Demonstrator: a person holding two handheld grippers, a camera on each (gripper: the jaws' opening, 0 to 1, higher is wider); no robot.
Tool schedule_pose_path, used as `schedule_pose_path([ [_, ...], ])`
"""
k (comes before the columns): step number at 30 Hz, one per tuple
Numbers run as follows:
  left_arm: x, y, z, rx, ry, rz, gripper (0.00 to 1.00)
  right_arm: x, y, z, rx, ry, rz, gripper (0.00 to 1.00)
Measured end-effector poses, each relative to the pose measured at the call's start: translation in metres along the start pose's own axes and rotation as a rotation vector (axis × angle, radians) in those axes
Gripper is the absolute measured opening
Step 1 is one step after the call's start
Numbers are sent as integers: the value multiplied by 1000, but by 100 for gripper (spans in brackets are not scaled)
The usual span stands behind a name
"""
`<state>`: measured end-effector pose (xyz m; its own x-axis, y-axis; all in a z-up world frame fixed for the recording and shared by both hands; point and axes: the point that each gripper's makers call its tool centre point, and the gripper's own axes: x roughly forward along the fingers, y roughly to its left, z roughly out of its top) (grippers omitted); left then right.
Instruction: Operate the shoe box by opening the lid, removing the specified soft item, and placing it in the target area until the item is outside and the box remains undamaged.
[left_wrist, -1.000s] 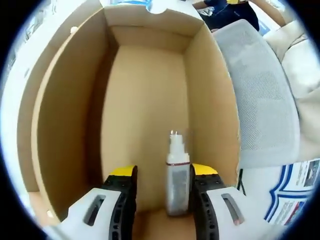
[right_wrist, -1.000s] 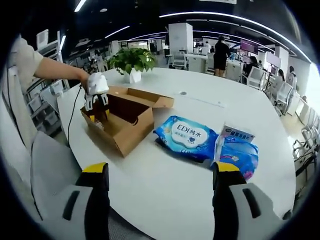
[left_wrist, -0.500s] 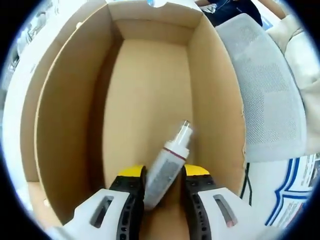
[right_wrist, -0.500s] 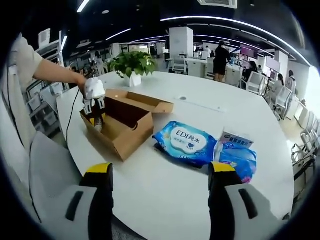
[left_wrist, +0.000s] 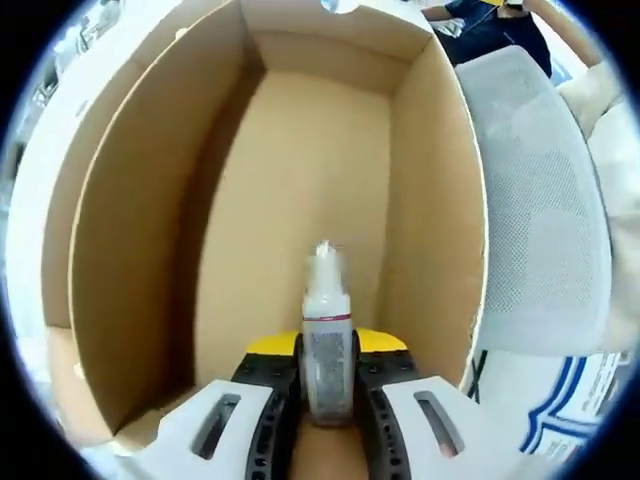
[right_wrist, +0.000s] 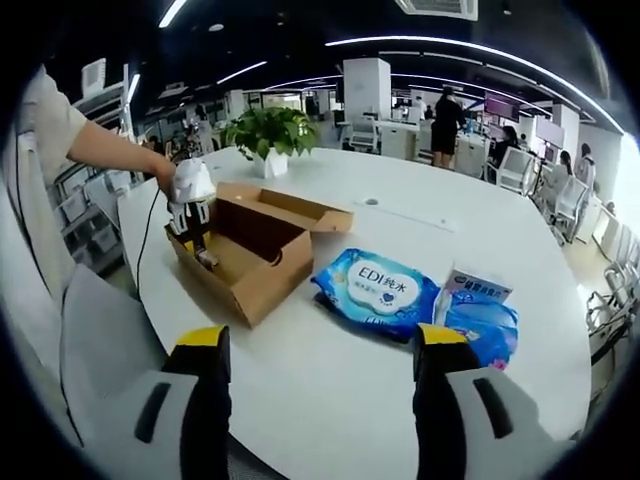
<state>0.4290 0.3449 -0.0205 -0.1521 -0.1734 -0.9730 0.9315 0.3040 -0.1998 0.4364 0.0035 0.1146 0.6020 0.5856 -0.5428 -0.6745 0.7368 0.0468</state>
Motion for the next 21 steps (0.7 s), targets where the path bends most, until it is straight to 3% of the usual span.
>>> schedule_pose_path([
  [13,-12,0,3,-1,-38,50,16,3,5,7,-12,-19,25,68],
  [16,-18,0,6,21,-42,71,16,3,6,11,-24,-33,23,61],
  [21,-35,-3,21,36,-92,96,16,4,10,17,-27,-52,38,62],
])
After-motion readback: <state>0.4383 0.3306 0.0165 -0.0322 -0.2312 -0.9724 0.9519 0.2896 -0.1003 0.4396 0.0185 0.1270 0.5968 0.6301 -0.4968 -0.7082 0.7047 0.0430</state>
